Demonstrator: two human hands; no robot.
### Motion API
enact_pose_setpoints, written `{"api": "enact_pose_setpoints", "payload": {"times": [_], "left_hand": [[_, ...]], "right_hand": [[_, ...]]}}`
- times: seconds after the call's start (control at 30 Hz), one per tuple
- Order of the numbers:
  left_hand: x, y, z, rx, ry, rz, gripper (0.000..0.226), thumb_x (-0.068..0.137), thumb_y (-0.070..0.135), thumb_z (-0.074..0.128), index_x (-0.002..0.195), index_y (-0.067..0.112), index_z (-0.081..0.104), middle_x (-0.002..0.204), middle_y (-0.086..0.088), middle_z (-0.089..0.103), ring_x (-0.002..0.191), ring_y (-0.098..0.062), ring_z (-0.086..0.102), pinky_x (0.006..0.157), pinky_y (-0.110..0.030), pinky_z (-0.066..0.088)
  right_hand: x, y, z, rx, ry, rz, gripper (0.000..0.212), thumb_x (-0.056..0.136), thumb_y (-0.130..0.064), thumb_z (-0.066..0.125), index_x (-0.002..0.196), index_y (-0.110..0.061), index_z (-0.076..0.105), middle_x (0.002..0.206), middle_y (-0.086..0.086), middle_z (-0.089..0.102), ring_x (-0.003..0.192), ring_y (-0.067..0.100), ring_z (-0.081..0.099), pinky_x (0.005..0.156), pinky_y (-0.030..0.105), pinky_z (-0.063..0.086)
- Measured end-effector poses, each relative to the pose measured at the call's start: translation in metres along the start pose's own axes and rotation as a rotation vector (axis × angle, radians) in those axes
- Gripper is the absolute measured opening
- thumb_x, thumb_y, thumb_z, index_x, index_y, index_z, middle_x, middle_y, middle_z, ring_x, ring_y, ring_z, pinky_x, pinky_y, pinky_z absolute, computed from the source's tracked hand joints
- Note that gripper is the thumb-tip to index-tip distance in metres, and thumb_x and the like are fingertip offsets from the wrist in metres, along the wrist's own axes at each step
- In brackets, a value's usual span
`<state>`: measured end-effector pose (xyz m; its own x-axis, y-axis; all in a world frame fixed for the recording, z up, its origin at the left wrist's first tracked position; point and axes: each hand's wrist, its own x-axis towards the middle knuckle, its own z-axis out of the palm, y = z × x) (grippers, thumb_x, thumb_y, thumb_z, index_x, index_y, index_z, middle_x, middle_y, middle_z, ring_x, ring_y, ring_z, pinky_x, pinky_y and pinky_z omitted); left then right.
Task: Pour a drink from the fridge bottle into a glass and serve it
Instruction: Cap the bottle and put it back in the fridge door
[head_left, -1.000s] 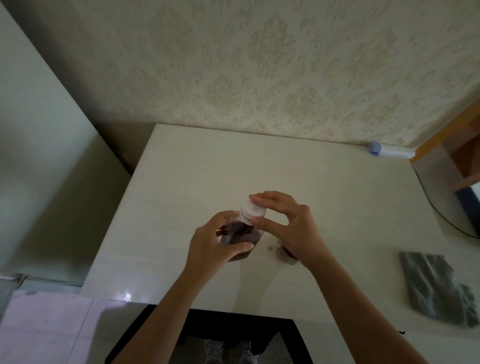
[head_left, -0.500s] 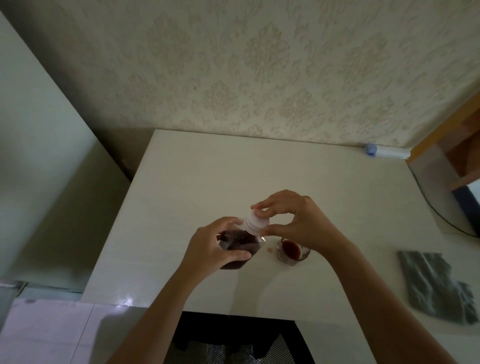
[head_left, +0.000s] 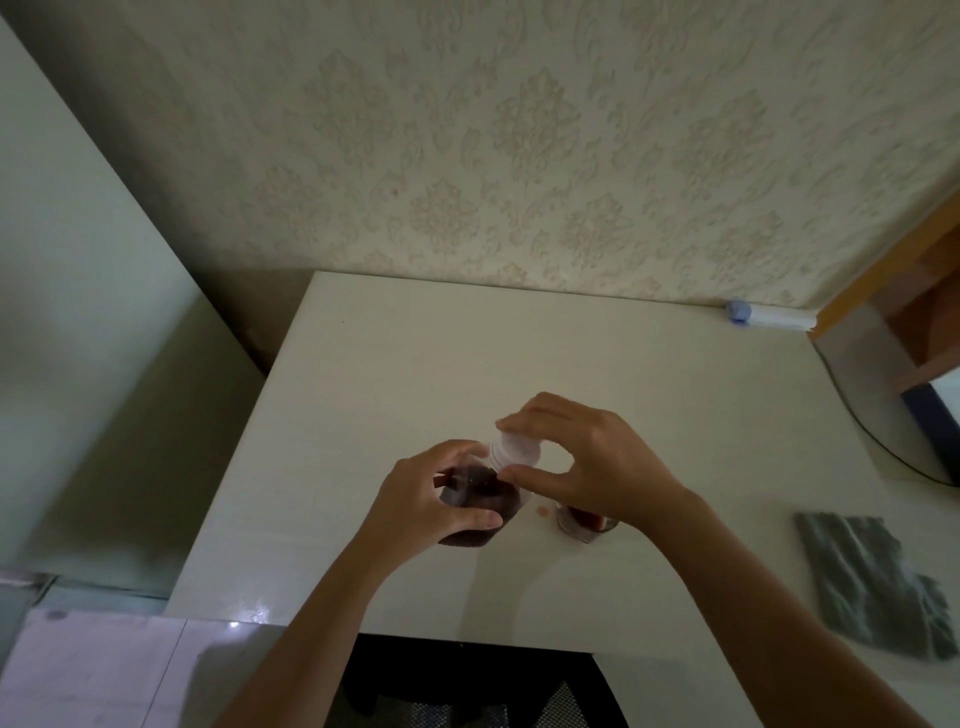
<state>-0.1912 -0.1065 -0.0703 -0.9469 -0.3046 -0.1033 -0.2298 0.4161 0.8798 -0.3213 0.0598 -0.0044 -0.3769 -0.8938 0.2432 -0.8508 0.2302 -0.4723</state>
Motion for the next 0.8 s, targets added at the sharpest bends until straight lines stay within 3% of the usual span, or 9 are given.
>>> {"api": "enact_pose_setpoints", "payload": {"times": [0.07, 0.17, 0.3, 0.47, 0.63, 0.7, 0.8], "left_hand": [[0.0, 0.002, -0.002, -0.003, -0.041, 0.002, 0.061, 0.054, 0.037, 0.089, 0.099, 0.058, 0.055, 0.099, 0.033, 0.065, 0.101, 0.006, 0.06, 0.096, -0.028, 0.049], [-0.001, 0.002, -0.002, -0.038, -0.076, 0.002, 0.063, 0.056, 0.033, 0.09, 0.108, 0.048, 0.057, 0.102, 0.026, 0.068, 0.102, 0.003, 0.062, 0.097, -0.033, 0.05], [-0.004, 0.006, -0.001, -0.032, -0.043, 0.04, 0.06, 0.054, 0.038, 0.089, 0.103, 0.052, 0.058, 0.102, 0.027, 0.068, 0.101, 0.003, 0.062, 0.094, -0.031, 0.051], [-0.011, 0.008, 0.01, 0.069, 0.176, 0.029, 0.06, 0.049, 0.054, 0.083, 0.104, 0.048, 0.06, 0.087, 0.039, 0.063, 0.091, 0.004, 0.063, 0.082, -0.026, 0.055], [-0.011, 0.014, 0.023, 0.447, 0.455, 0.08, 0.061, 0.057, 0.057, 0.081, 0.111, 0.034, 0.063, 0.092, 0.016, 0.072, 0.078, -0.007, 0.066, 0.06, -0.015, 0.04], [-0.01, 0.015, 0.02, 0.434, 0.441, 0.072, 0.062, 0.056, 0.058, 0.08, 0.111, 0.035, 0.063, 0.092, 0.017, 0.072, 0.078, -0.006, 0.066, 0.062, -0.014, 0.04], [-0.006, 0.012, 0.005, 0.163, 0.238, 0.028, 0.065, 0.05, 0.06, 0.079, 0.11, 0.04, 0.063, 0.095, 0.023, 0.071, 0.087, 0.003, 0.065, 0.079, -0.022, 0.052]], "right_hand": [[0.004, 0.001, -0.001, -0.049, 0.001, -0.014, 0.038, 0.082, -0.055, 0.06, 0.104, -0.025, 0.059, 0.091, -0.015, 0.059, 0.075, 0.002, 0.052, 0.061, 0.026, 0.048], [0.008, -0.002, 0.0, -0.099, 0.014, -0.064, 0.035, 0.083, -0.056, 0.056, 0.095, -0.023, 0.055, 0.082, -0.019, 0.049, 0.068, 0.002, 0.042, 0.056, 0.021, 0.041], [0.012, -0.006, 0.01, -0.112, 0.088, -0.043, 0.033, 0.081, -0.049, 0.054, 0.082, -0.016, 0.055, 0.063, -0.009, 0.048, 0.053, 0.009, 0.037, 0.045, 0.024, 0.034], [0.017, -0.012, 0.021, -0.141, 0.161, 0.153, 0.034, 0.079, -0.053, 0.048, 0.075, -0.019, 0.05, 0.05, -0.011, 0.04, 0.042, 0.01, 0.036, 0.043, 0.02, 0.031], [0.023, -0.02, 0.028, -0.132, 0.24, 0.475, 0.032, 0.082, -0.047, 0.055, 0.073, -0.018, 0.049, 0.048, -0.007, 0.046, 0.043, 0.014, 0.046, 0.045, 0.025, 0.036], [0.024, -0.021, 0.026, -0.132, 0.239, 0.511, 0.033, 0.082, -0.051, 0.055, 0.075, -0.02, 0.048, 0.048, -0.01, 0.042, 0.043, 0.009, 0.042, 0.046, 0.023, 0.033], [0.019, -0.018, 0.013, -0.089, 0.153, 0.328, 0.038, 0.08, -0.062, 0.047, 0.089, -0.026, 0.056, 0.061, -0.016, 0.054, 0.052, 0.003, 0.048, 0.053, 0.019, 0.037]]}}
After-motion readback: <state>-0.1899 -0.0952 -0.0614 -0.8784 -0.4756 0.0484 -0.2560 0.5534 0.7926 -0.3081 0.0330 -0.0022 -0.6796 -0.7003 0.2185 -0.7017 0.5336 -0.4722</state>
